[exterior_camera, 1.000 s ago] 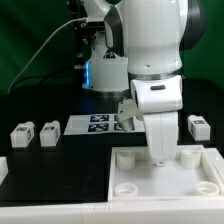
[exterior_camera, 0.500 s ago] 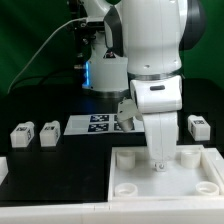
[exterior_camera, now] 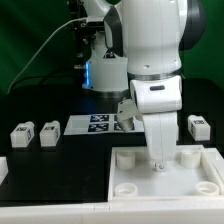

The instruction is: Assemble one leg

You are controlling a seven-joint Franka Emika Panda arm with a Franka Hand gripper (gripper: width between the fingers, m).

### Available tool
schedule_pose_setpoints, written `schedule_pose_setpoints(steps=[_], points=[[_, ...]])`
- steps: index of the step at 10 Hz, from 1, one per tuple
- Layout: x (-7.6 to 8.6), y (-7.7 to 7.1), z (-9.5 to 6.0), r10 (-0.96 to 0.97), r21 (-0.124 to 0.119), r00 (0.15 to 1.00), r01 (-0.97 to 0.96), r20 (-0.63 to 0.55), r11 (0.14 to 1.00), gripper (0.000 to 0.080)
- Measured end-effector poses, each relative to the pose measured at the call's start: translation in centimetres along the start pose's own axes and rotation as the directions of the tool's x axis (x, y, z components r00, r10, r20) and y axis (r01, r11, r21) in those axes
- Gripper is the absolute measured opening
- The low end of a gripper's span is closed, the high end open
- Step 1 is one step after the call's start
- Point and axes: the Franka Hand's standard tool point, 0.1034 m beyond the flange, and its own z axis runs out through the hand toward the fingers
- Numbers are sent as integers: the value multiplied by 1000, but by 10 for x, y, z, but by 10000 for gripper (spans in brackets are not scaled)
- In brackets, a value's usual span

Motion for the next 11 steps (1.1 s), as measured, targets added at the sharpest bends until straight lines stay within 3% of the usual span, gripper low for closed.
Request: schedule_pose_setpoints(steps=[1,3,5,8,10,11], points=[[0,0,-2,36,-2,999,-36,0,999,649],[2,-8,-20,123,-20,992,-123,4,992,649],[17,-21,-31,357,-27,934,-357,0,934,649],[61,-28,-51,794,2,607,-794,-15,607,649],[94,-30,-52,933,20,358,-933,-23,359,649],[104,-29,-51,954,25,299,-954,-24,299,649]])
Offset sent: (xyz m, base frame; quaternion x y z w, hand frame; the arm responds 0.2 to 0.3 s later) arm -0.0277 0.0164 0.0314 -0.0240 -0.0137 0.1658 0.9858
